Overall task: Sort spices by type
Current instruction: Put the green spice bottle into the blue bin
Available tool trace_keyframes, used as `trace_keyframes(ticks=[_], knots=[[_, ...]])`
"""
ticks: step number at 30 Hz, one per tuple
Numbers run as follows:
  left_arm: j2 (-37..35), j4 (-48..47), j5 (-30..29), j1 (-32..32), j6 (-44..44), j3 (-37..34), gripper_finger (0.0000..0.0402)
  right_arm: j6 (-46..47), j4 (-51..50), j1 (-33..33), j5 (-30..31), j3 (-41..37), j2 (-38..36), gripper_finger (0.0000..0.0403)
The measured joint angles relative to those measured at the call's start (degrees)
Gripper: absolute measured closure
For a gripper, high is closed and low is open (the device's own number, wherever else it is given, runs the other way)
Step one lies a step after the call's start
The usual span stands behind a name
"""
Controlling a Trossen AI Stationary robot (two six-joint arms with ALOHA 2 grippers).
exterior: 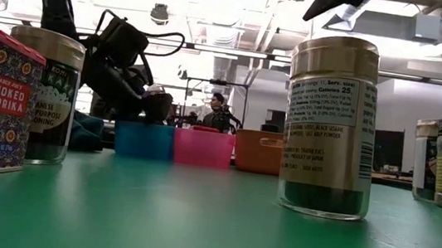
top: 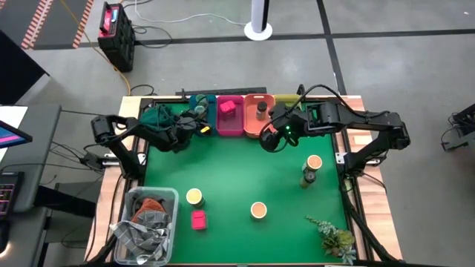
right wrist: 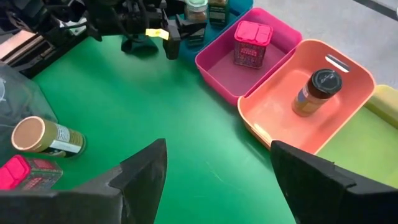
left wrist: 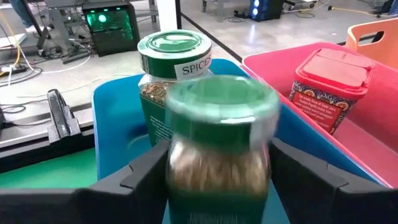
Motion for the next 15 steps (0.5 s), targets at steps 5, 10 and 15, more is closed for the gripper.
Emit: trace_keyframes(ticks=[5, 10, 15], knots=[[-2.9, -1.1, 0.4, -0.1, 1.3, -0.1, 0.0154, 0.4, -0.3, 0.0, -0.1, 0.0, 0.0, 0.0093], [-8.5, -6.8, 0.4, -0.7, 2.3, -0.1, 0.0154, 0.4, -0.3, 0.0, -0.2, 0.0, 0.0, 0.0093], [-16.4, -12.1, 0.4, -2.0, 3.4, -0.1, 0.0154, -0.4, -0.2, -0.1, -0.2, 0.0, 0.0, 0.0093]])
